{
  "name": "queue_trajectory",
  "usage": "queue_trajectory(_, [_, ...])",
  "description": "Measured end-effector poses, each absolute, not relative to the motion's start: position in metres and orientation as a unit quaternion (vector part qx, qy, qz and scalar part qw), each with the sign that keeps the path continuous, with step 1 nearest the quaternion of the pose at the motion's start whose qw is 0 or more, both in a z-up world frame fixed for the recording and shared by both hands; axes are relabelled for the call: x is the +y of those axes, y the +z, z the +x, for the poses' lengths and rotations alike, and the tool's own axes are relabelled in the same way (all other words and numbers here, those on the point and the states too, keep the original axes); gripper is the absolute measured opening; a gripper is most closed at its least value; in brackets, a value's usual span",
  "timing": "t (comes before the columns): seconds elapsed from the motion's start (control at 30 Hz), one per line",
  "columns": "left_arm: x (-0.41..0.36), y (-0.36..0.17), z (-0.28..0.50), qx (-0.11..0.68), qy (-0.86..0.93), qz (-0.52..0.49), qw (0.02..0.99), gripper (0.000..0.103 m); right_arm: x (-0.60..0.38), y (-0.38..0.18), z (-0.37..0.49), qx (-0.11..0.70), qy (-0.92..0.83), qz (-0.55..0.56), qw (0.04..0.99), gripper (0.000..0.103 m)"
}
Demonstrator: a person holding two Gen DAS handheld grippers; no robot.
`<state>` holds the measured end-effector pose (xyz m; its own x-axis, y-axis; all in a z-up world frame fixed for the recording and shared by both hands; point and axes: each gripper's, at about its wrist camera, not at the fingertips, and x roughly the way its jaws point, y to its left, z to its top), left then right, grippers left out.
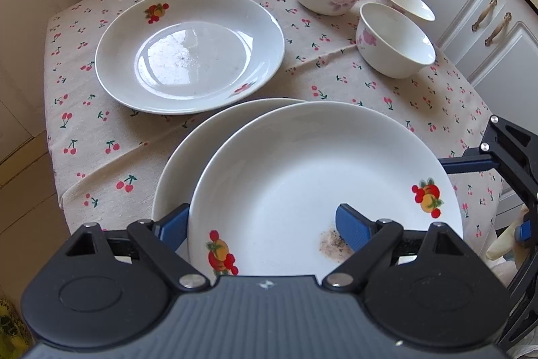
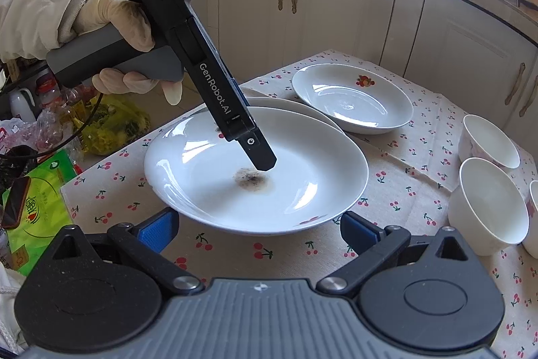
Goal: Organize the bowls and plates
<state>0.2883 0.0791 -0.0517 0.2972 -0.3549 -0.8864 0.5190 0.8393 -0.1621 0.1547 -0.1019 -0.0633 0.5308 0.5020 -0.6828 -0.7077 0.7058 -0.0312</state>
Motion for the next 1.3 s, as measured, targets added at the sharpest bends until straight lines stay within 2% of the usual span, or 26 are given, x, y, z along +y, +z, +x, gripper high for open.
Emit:
queue_trajectory(0.77, [0.087, -0.033, 0.268, 0.486, -0.274, 0.065, 0.827, 0.093, -0.104, -0.060, 0.150, 0.329, 0.337, -0.162, 0.867, 0.103])
queue_trajectory(1.0, [0.082, -0.023, 0.249, 0.458, -0.273, 0.076, 0.842, 0.095, -0.112, -0.053, 0.141, 0.321, 0.324, -0.161, 0.875, 0.103])
queue_trajectory(1.2, [0.078, -0.011, 0.223, 0.410, -0.255, 0.099, 0.870, 0.103, -0.119, -0.048, 0.129, 0.308, 0.317, -0.159, 0.883, 0.103])
queue_trajectory(1.3, [0.075, -0.006, 0.208, 0.390, -0.242, 0.109, 0.882, 0.102, -0.122, -0.045, 0.122, 0.303, 0.312, -0.157, 0.887, 0.103])
